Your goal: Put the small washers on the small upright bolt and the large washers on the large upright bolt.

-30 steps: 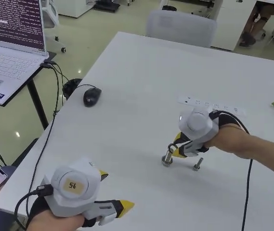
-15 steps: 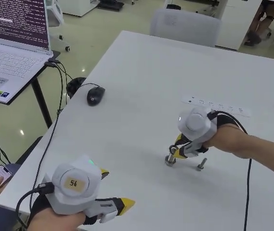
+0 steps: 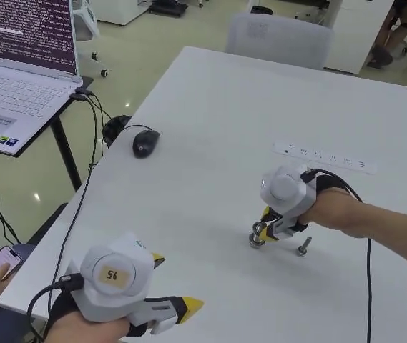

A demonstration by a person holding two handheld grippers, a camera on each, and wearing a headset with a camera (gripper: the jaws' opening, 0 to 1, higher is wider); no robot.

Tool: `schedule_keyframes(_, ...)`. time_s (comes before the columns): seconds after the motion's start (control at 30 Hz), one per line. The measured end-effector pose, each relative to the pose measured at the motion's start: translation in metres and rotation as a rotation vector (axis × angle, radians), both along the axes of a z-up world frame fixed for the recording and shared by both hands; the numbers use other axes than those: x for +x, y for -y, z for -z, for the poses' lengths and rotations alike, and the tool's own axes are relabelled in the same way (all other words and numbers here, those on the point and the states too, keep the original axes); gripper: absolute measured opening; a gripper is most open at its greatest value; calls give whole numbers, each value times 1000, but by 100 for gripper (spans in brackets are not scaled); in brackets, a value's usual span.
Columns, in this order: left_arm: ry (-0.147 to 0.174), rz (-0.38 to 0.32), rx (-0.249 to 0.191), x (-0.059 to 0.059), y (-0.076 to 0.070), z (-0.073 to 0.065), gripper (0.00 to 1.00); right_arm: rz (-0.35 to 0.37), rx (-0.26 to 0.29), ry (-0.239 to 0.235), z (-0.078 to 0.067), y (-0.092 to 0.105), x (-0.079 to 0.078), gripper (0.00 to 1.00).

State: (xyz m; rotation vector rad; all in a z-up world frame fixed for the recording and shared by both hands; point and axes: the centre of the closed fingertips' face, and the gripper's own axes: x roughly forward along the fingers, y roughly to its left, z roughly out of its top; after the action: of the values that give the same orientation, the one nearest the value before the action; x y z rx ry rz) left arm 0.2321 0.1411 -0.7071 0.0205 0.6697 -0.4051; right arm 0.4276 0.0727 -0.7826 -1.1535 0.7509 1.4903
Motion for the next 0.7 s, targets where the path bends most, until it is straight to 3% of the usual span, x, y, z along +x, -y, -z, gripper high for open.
schedule_keyframes(0.47, -4, 10, 4, -1, 2, -1, 57, 76, -26, -27, 27, 3, -3, 24)
schedule_keyframes(0.7, -1, 22, 6, 3, 6, -2, 57, 96, -22, -15, 28, 4, -3, 24)
